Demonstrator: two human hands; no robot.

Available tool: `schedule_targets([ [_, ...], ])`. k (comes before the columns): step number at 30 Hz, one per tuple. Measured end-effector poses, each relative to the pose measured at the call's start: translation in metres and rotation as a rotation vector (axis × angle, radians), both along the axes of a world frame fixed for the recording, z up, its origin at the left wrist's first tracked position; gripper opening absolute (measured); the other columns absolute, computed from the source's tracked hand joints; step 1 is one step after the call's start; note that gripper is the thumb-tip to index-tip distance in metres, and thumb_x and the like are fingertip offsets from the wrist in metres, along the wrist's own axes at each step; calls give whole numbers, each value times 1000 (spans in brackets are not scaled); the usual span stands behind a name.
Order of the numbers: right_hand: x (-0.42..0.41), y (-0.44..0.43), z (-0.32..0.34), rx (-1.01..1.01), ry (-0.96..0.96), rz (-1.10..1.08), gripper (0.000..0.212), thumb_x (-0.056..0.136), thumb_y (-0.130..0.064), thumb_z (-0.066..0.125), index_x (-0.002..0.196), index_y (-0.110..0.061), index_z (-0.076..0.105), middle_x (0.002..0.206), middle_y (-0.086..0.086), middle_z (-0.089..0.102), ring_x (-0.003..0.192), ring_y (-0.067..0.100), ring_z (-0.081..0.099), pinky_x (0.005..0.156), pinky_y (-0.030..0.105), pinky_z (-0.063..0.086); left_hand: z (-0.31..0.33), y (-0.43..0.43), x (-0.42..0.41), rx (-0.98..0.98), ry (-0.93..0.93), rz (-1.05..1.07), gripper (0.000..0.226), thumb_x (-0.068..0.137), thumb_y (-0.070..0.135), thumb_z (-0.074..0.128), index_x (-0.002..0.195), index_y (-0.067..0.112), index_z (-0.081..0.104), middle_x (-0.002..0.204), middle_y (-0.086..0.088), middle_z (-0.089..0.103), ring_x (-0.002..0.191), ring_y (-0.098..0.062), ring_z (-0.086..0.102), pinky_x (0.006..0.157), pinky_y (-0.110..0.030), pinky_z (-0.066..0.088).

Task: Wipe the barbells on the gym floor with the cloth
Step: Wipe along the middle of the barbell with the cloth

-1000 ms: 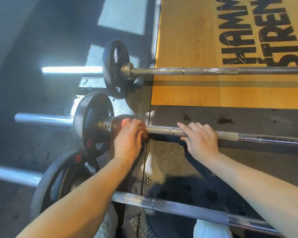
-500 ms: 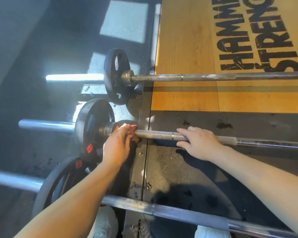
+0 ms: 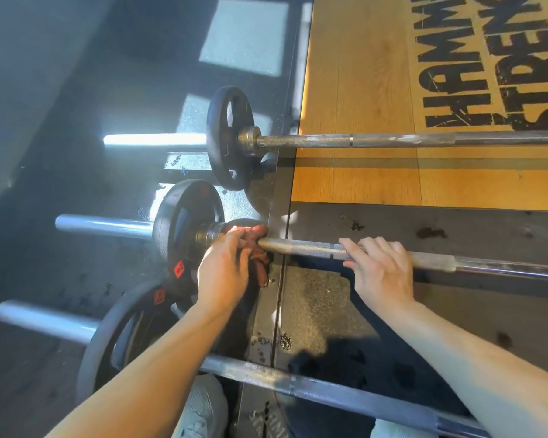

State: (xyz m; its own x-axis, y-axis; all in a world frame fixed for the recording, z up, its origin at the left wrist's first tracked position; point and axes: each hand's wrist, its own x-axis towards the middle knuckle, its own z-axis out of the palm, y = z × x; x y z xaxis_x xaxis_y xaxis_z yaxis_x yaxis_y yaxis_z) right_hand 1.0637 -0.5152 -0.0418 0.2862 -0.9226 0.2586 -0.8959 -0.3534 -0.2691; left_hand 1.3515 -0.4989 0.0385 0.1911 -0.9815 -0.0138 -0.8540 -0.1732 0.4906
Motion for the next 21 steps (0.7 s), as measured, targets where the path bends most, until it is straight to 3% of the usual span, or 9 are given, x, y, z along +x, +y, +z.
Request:
schedule_targets([
  [4, -1, -3, 0, -18, 12, 14, 41, 92, -21, 70, 133, -18, 64, 96, 3, 64, 87, 27, 57, 74, 41, 38, -20, -2, -40, -37, 14, -32, 30, 100, 16, 59, 129, 24, 59, 128, 9, 61, 114, -4, 57, 102, -31, 52],
  [7, -3, -6, 0, -22, 15, 20, 46, 89, -17, 70, 135, -17, 64, 96, 4, 64, 87, 29, 57, 73, 42, 39, -33, 5, -102, -27, 9, -218, 44, 101, 16, 60, 145, 18, 55, 150, -2, 54, 143, -22, 45, 119, -36, 35],
  [10, -5, -7, -2, -40, -1, 34, 45, 90, -19, 69, 135, -18, 64, 95, 3, 64, 86, 29, 58, 72, 43, 40, -35, 0, -91, -4, -49, -359, 52, 100, 14, 61, 151, 18, 48, 158, -2, 43, 149, -22, 35, 123, -35, 23],
  [12, -6, -7, -3, -37, -5, 35, 43, 93, -24, 69, 135, -18, 64, 95, 2, 63, 86, 29, 57, 72, 43, 41, -31, -1, -51, 11, -58, -305, 53, 98, 15, 61, 150, 20, 48, 156, -1, 46, 146, -22, 39, 121, -34, 27],
  [16, -4, -7, -4, -24, 3, 27, 43, 93, -26, 71, 134, -19, 65, 94, 2, 64, 85, 29, 57, 72, 42, 40, -29, 0, 12, 21, -1, -20, 45, 98, 13, 63, 140, 25, 55, 130, 0, 66, 117, -19, 65, 104, -38, 51],
  [18, -4, -7, -4, -5, 4, 12, 43, 93, -26, 71, 135, -19, 65, 95, 2, 65, 87, 28, 58, 73, 42, 42, -32, 0, -4, 24, 45, 43, 44, 99, 14, 62, 141, 25, 55, 133, 1, 66, 123, -17, 62, 108, -39, 48],
  [21, -3, -6, -2, 4, 9, 0, 44, 92, -26, 71, 135, -20, 65, 97, 2, 66, 88, 28, 59, 74, 42, 43, -36, 4, -58, 11, -6, -38, 43, 101, 20, 60, 144, 22, 56, 152, 4, 51, 147, -18, 39, 119, -35, 29],
])
